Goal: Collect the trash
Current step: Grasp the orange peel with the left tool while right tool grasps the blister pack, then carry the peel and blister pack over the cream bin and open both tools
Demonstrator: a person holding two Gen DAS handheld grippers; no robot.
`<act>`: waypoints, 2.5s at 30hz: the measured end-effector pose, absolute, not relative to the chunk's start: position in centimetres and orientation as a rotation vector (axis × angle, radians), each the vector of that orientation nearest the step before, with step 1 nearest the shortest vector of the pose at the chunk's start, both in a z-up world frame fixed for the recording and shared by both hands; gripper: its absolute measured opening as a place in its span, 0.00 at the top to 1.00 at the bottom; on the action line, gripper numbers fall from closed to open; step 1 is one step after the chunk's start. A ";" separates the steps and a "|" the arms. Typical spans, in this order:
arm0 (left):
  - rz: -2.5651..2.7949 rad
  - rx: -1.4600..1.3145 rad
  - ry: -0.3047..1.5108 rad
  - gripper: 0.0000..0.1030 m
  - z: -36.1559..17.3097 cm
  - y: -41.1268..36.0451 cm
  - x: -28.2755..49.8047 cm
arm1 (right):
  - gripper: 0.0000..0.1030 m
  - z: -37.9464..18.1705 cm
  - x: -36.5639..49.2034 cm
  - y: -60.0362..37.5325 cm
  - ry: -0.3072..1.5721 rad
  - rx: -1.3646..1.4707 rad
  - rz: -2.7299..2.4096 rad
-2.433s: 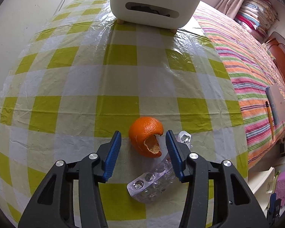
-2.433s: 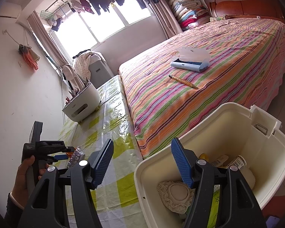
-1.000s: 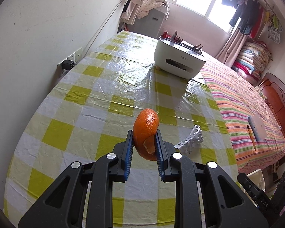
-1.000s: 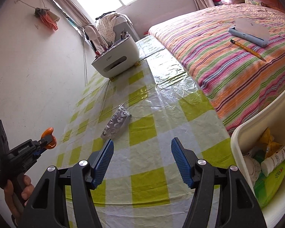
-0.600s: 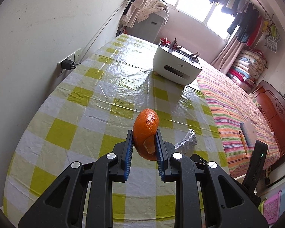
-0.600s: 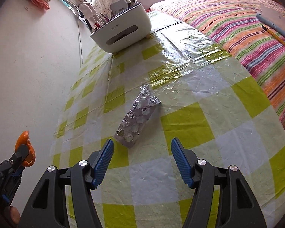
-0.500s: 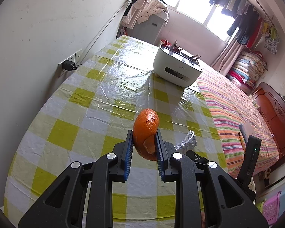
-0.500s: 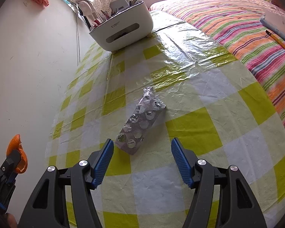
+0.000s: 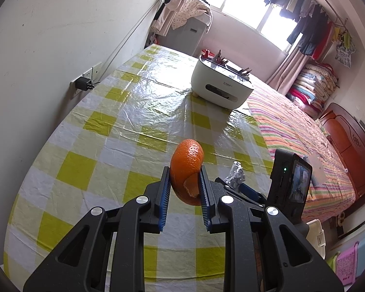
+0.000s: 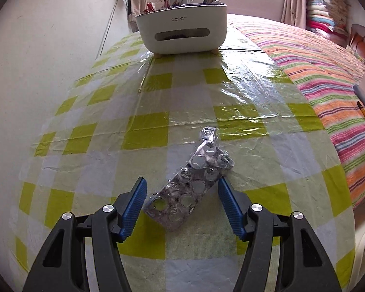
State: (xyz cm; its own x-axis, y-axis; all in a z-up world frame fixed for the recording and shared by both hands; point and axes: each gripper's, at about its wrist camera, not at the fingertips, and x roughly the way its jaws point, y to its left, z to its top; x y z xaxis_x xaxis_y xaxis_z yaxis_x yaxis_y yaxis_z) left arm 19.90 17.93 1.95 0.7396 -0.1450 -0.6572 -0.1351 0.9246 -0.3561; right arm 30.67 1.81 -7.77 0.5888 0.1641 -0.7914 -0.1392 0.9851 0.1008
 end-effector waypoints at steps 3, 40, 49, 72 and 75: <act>-0.007 -0.396 0.737 0.79 2.2 17.7 19.8 | 0.63 -7.9 29.5 1.9 0.892 -0.058 0.211; -0.183 -0.169 0.772 0.79 0.5 5.4 18.8 | 0.64 -4.3 17.5 -14.9 0.741 0.249 0.332; -0.254 -0.127 0.793 0.79 -0.3 1.6 18.0 | 0.64 -4.1 15.4 -18.2 0.702 0.303 0.281; -0.431 -0.080 0.826 0.78 -0.6 -7.8 16.2 | 0.62 -5.7 12.6 -26.7 0.677 0.491 0.076; -0.447 -0.076 0.824 0.78 -0.4 -8.5 16.0 | 0.62 -5.9 12.4 -27.4 0.684 0.508 0.055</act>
